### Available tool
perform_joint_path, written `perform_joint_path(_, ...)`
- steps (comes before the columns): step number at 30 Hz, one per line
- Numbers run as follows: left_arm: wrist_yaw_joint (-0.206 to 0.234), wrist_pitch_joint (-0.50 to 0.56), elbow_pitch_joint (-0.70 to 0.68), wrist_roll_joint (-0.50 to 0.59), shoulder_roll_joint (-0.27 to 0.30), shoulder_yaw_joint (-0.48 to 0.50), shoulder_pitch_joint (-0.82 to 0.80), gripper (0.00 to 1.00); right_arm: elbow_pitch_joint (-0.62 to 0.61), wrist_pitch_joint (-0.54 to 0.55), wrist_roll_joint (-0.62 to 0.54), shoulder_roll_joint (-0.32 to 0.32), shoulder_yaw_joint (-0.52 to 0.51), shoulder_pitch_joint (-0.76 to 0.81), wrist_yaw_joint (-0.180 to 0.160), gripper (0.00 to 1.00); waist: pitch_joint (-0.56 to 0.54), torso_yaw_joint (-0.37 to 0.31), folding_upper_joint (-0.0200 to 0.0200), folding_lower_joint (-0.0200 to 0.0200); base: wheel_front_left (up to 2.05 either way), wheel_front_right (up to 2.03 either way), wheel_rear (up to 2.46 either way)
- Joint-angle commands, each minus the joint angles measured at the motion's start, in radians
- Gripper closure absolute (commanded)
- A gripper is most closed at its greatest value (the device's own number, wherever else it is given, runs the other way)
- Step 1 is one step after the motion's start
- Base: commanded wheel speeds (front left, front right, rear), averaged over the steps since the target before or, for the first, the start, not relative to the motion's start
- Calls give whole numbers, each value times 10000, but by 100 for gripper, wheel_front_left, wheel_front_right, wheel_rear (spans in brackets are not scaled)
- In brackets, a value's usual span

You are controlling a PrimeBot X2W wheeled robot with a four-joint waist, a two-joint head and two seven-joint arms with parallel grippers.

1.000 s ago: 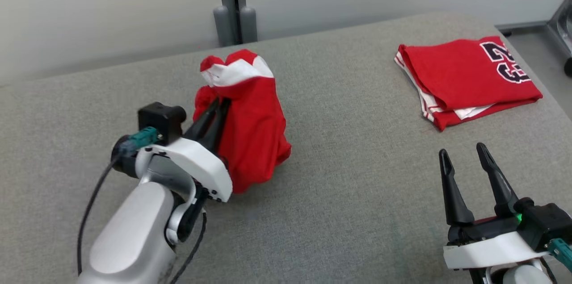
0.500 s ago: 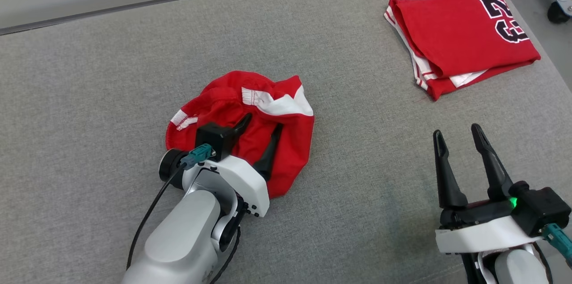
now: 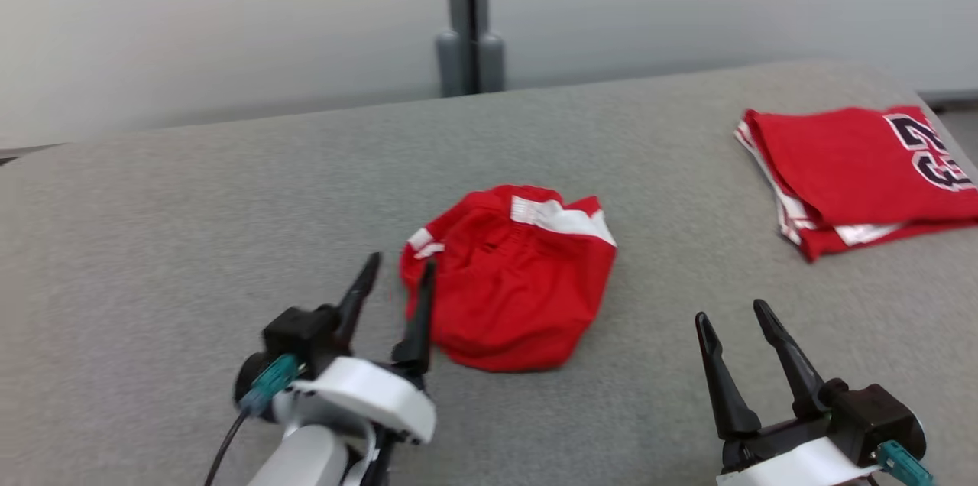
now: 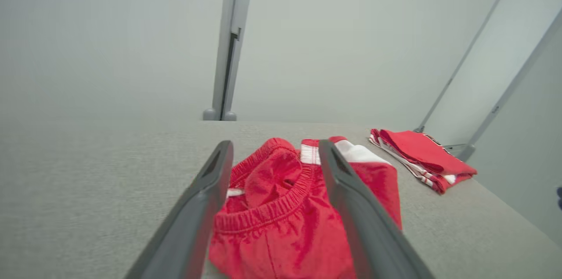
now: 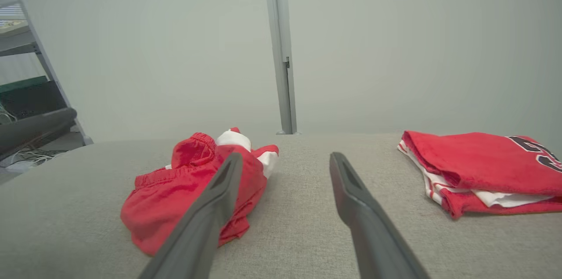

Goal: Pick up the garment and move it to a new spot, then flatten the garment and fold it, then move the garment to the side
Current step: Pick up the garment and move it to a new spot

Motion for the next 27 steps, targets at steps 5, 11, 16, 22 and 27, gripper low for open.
perform_joint_path(5,574,-26,-1788,1254,234,1528,1854,0,78,-5,11,85,-129,254,-17,0,-904,1384,-1,0,0,0,0)
perform_joint_path(11,492,-30,-2871,2404,-10,3159,3739,0,-100,-5,-230,293,-492,777,-18,0,-1399,1910,-1,0,0,0,0)
perform_joint_path(16,-519,-30,-3598,3425,-127,3894,4829,0,-539,-4,-579,518,-1000,1512,-17,0,-1733,2111,-1,0,0,0,0)
perform_joint_path(22,-1320,-30,-3576,4561,-301,4221,5644,0,-606,-5,-687,614,-1023,2106,-17,0,-1912,2123,-1,0,0,0,0)
perform_joint_path(27,-1502,-31,-3489,4813,-416,4416,5818,0,-562,-4,-626,656,-1021,2092,-17,0,-1950,2059,-1,0,0,0,0)
